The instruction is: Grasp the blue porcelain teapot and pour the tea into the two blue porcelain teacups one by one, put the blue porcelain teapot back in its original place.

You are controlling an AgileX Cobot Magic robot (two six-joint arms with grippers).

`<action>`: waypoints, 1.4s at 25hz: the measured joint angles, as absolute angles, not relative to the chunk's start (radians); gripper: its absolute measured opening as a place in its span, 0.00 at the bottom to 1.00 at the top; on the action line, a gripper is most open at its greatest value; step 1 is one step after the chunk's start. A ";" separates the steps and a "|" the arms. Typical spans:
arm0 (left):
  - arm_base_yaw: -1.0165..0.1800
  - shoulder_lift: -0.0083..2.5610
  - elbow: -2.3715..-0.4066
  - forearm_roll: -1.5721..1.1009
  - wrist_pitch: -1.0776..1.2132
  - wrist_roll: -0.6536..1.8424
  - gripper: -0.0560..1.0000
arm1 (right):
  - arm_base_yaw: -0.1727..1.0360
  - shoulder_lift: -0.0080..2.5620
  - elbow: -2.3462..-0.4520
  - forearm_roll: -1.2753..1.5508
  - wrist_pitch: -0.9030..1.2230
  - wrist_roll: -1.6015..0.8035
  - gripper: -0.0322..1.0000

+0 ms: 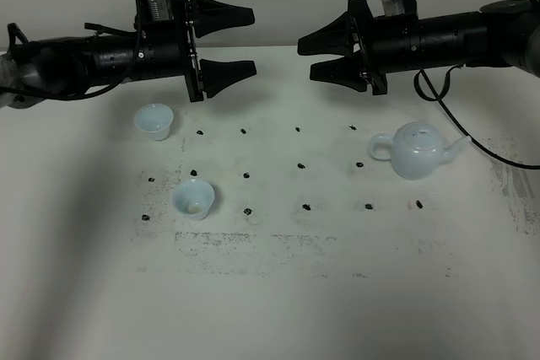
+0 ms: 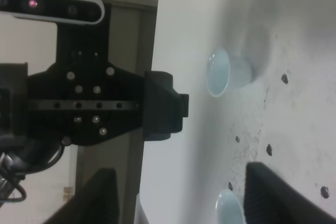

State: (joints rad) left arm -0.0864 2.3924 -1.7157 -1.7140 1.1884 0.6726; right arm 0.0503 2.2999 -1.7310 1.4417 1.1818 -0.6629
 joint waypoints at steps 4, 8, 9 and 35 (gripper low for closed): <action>-0.086 2.392 -1.716 -1.714 1.188 0.673 0.75 | 0.050 2.300 -1.731 1.442 1.183 -0.667 0.52; -0.086 2.392 -1.716 -1.714 1.188 0.673 0.75 | 0.050 2.300 -1.731 1.442 1.186 -0.668 0.52; -0.086 2.392 -1.716 -1.713 1.188 0.673 0.75 | 0.050 2.300 -1.731 1.442 1.186 -0.669 0.52; 0.033 1.363 -1.713 -0.670 1.196 0.420 0.67 | 0.007 2.300 -2.033 0.975 1.212 -0.609 0.52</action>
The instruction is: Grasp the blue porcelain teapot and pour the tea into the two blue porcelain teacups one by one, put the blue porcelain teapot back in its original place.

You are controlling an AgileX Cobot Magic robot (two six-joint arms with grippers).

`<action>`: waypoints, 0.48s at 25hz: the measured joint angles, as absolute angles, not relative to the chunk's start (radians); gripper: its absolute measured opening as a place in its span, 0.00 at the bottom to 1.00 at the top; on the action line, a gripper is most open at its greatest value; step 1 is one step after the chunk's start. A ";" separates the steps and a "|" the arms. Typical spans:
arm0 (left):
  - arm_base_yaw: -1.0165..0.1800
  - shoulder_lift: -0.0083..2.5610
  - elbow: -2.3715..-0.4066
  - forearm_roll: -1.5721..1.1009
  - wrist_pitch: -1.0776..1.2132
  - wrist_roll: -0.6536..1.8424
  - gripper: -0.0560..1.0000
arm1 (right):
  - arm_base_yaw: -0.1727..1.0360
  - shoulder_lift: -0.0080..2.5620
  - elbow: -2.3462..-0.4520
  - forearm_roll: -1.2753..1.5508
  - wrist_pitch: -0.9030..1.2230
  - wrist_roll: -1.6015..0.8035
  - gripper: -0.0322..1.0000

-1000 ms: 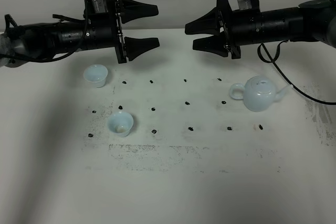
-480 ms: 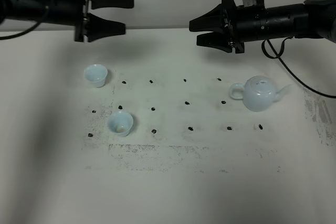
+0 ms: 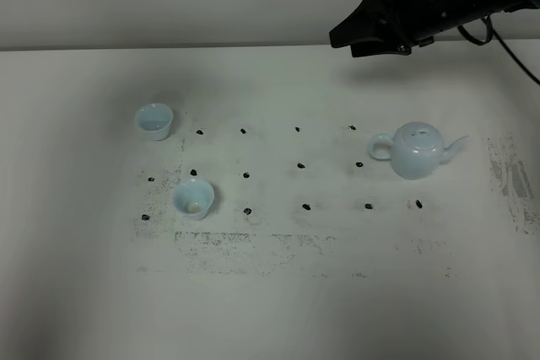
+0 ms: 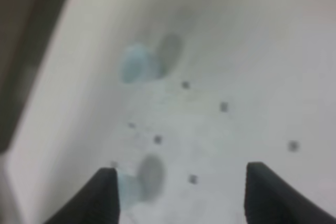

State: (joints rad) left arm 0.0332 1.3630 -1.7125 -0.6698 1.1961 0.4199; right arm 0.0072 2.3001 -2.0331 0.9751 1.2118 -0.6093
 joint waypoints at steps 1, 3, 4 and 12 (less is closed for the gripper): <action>0.033 1.307 -1.699 -0.619 1.196 0.403 0.67 | 0.005 2.300 -2.055 0.942 1.212 -0.590 0.52; 0.033 1.201 -1.655 -0.534 1.196 0.388 0.67 | 0.003 2.300 -2.110 0.866 1.213 -0.552 0.52; 0.033 1.158 -1.620 -0.509 1.196 0.384 0.67 | 0.002 2.300 -2.138 0.832 1.214 -0.531 0.52; 0.033 0.767 -1.182 -0.238 1.196 0.258 0.67 | 0.000 2.300 -2.311 0.717 1.217 -0.448 0.52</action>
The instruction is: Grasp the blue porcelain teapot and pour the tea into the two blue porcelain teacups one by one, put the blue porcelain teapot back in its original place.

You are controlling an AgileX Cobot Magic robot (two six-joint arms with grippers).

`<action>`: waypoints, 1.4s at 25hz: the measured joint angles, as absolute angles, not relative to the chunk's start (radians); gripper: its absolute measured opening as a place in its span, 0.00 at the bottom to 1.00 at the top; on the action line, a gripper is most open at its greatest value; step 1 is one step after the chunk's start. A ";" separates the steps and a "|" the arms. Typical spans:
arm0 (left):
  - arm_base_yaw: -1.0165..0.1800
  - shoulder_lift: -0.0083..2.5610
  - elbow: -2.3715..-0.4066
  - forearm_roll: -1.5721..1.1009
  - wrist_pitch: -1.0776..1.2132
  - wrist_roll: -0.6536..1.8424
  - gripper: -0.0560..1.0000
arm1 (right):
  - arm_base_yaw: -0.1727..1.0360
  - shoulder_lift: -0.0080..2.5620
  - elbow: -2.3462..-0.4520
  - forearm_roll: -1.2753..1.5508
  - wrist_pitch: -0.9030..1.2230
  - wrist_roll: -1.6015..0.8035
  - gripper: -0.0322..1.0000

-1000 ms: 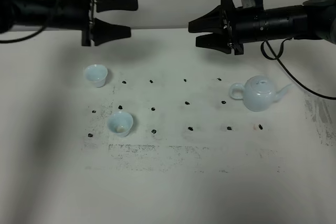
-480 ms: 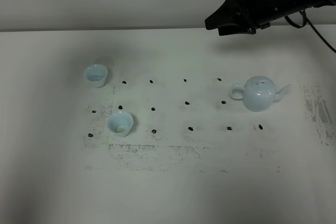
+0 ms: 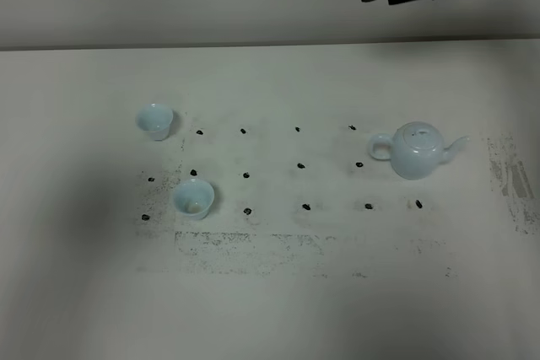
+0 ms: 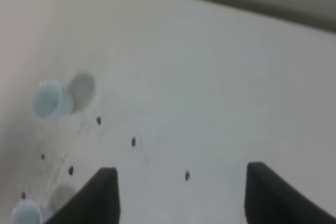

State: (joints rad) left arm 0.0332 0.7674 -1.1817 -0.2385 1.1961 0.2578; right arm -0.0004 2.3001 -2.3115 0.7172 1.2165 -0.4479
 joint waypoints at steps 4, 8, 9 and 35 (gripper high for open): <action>0.033 0.568 -0.976 -0.164 1.195 0.202 0.67 | 0.000 2.300 -2.356 0.717 1.218 -0.413 0.52; 0.033 0.406 -0.798 -0.135 1.171 0.180 0.67 | 0.000 2.300 -2.367 0.706 1.218 -0.402 0.52; 0.033 0.373 -0.757 -0.132 1.163 0.179 0.67 | 0.000 2.300 -2.367 0.698 1.218 -0.398 0.52; 0.033 -0.005 -0.460 -0.148 1.075 0.186 0.67 | 0.000 2.301 -2.367 0.679 1.220 -0.386 0.52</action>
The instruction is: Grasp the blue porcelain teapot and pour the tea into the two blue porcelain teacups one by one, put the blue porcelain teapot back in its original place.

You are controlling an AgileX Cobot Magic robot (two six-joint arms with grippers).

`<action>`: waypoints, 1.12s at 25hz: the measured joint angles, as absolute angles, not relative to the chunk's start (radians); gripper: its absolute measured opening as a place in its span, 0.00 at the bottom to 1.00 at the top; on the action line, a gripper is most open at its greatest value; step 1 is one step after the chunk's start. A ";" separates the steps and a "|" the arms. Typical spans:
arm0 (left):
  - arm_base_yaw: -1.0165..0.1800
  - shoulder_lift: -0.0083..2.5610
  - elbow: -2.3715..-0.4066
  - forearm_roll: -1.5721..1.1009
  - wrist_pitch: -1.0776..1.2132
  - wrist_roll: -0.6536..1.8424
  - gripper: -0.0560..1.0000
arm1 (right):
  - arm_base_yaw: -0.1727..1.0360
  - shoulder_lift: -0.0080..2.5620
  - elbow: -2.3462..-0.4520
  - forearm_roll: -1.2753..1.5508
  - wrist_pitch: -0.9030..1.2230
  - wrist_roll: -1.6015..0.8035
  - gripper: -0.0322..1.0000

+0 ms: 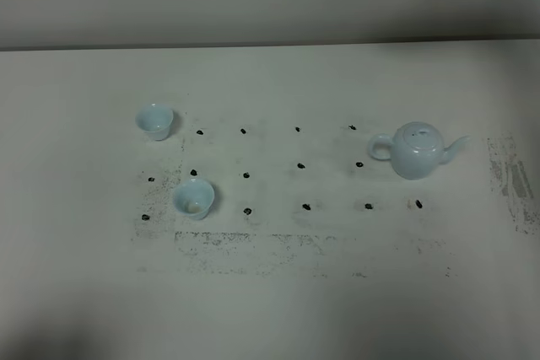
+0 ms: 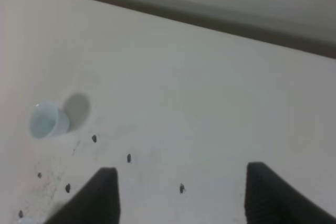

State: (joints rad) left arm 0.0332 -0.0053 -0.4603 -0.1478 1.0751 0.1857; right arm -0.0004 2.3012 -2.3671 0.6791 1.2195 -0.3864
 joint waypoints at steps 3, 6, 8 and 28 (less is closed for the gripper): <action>0.033 -0.005 -0.460 -0.148 1.075 0.186 0.67 | -0.001 2.301 -2.367 0.679 1.220 -0.396 0.52; 0.033 -0.005 -0.460 -0.148 1.075 0.186 0.67 | -0.001 2.301 -2.367 0.672 1.220 -0.406 0.52; 0.033 -0.005 -0.460 -0.148 1.075 0.186 0.67 | -0.001 2.295 -2.367 0.653 1.220 -0.430 0.52; 0.033 -0.005 -0.460 -0.148 1.075 0.186 0.67 | 0.323 2.185 -2.368 0.077 1.223 -0.403 0.51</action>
State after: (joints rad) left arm 0.0332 -0.0053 -0.4603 -0.1478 1.0751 0.1857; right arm 0.3231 2.1852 -2.3682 0.0769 1.2232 -0.4032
